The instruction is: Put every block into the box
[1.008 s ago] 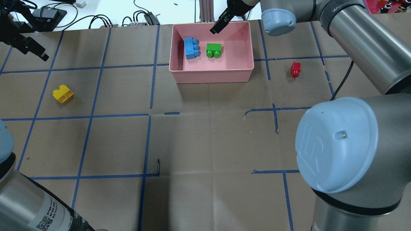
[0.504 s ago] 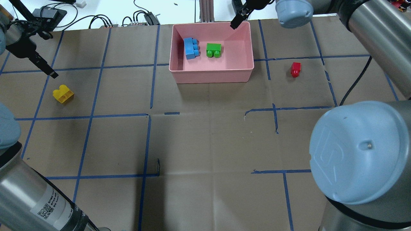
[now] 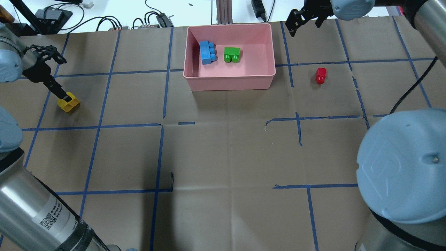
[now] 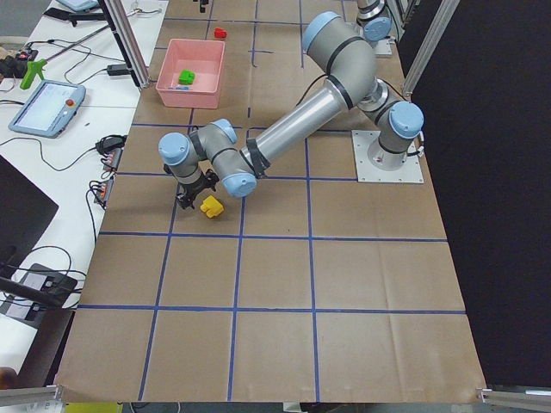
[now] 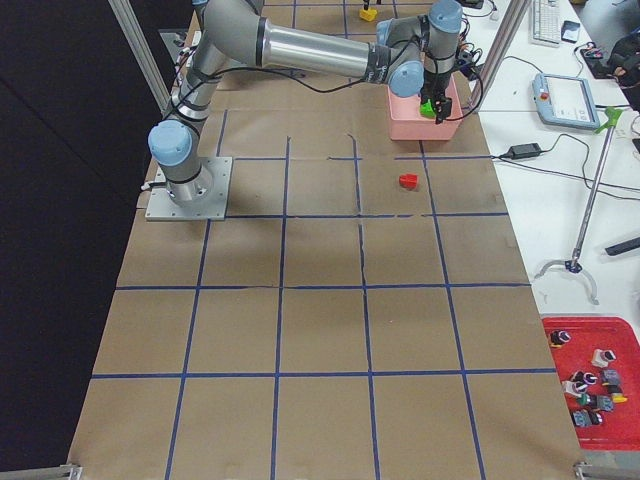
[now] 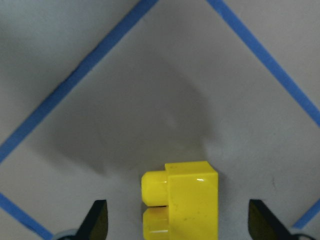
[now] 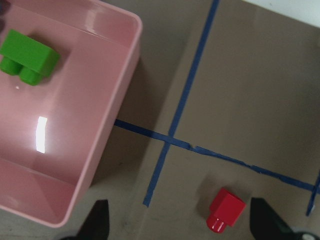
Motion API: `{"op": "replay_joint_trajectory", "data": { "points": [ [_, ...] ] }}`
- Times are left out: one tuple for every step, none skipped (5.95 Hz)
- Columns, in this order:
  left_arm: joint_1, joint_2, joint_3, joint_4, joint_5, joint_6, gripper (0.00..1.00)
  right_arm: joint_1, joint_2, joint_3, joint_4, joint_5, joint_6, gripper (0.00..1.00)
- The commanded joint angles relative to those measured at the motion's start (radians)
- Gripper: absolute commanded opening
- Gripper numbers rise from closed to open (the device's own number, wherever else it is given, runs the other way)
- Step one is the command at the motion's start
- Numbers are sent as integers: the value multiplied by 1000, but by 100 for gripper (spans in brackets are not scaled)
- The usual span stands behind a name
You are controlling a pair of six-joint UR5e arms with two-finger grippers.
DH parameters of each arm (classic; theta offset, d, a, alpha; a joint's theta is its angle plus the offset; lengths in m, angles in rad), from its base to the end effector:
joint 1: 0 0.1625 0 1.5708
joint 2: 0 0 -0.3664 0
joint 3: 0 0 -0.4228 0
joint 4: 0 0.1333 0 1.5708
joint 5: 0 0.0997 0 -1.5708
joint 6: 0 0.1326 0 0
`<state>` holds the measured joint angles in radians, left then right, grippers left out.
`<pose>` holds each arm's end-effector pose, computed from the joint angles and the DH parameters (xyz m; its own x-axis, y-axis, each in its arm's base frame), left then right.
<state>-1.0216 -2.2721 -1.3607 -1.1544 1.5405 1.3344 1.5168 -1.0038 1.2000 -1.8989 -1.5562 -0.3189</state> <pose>0.2476 -0.6677 0.1034 -0.7055 0.7043 0.0797 0.7058 0.7083 -0.0119 0.0958 -0.7340 0.2708 -0.9650 -0.2609 0.0275 -0.2623 0.9563 -0.1294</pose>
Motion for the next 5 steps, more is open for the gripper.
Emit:
{"op": "replay_joint_trajectory", "data": {
  "points": [
    [11,0,-54,87,3,3,100,-52,-1,144,-106,-35,75,100],
    [11,-4,-55,87,1,5,99,-75,10,236,-212,-30,186,100],
    [11,-4,-55,87,-3,5,99,-101,23,316,-338,-22,193,100],
    [11,-6,-57,87,-11,5,96,-127,24,361,-359,-19,190,99],
    [9,-4,-55,87,3,3,68,-132,36,371,-359,-16,198,100]
  ]
}}
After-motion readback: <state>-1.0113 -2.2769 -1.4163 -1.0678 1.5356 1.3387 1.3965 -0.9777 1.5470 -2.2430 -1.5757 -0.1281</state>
